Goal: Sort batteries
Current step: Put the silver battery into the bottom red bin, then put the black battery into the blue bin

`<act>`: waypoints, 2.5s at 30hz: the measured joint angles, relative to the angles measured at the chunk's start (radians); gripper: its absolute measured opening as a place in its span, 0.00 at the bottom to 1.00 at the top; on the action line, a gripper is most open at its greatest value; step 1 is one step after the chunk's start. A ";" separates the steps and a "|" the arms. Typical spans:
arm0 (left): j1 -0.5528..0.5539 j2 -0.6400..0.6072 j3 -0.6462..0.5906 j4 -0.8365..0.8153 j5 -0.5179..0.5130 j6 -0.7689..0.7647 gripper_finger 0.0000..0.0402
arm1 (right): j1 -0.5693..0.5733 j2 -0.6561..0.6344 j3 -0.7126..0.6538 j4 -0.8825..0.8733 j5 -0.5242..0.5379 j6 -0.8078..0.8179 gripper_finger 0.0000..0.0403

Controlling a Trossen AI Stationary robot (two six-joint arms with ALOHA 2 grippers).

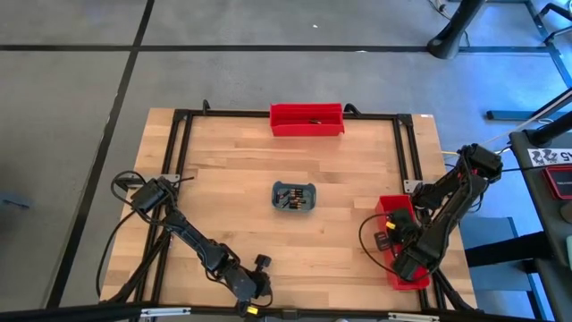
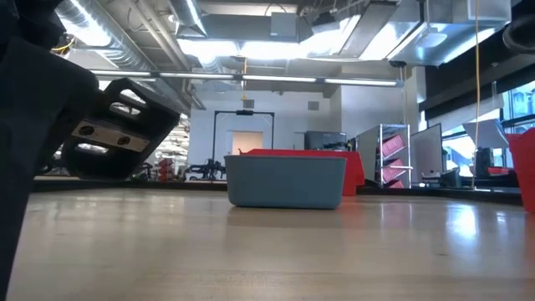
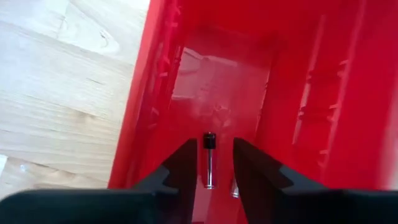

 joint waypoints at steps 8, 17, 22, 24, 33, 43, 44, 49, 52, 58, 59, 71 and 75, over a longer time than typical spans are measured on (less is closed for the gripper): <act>-0.073 -0.073 0.092 -0.008 -0.153 0.058 0.00 | 0.001 0.000 0.322 -0.293 0.183 -0.084 0.29; -0.224 -0.239 0.193 -0.260 -0.622 0.000 0.00 | 0.006 0.027 0.564 -0.135 0.816 -0.405 0.29; -0.260 -0.307 0.192 -0.658 -0.691 -0.402 0.00 | -0.046 0.141 0.566 0.205 1.034 -0.783 0.29; -0.230 -0.311 0.192 -0.833 -0.716 -0.613 0.00 | -0.095 0.212 0.565 0.325 1.002 -0.914 0.29; 0.116 -0.297 0.113 -1.371 -0.460 -0.791 0.00 | -0.418 0.553 0.562 0.950 0.390 -1.546 0.35; 0.276 -0.358 -0.112 -1.448 -0.379 -0.690 0.00 | -0.630 0.752 0.564 1.516 -0.102 -2.029 0.56; 0.253 -0.373 -0.131 -1.472 -0.393 -0.740 0.00 | -0.638 0.763 0.564 1.512 -0.099 -2.063 0.57; 0.065 -0.494 -0.243 -1.326 -0.442 -0.929 0.00 | -0.673 0.793 0.564 1.534 -0.088 -2.155 0.56; -0.054 -0.570 -0.313 -1.138 -0.451 -1.026 0.00 | -0.684 0.801 0.564 1.548 -0.090 -2.175 0.56; -0.189 -0.620 -0.346 -1.021 -0.460 -1.295 0.00 | -0.687 0.812 0.566 1.671 -0.112 -2.231 0.56; -0.204 -0.620 -0.346 -1.004 -0.458 -1.320 0.00 | -0.687 0.815 0.566 1.684 -0.115 -2.232 0.56; -0.305 -0.614 -0.346 -0.949 -0.471 -1.371 0.00 | -0.675 0.900 0.589 1.793 -0.196 -2.194 0.56; -0.344 -0.614 -0.346 -0.946 -0.471 -1.388 0.00 | -0.656 0.957 0.654 1.795 -0.128 -2.234 0.56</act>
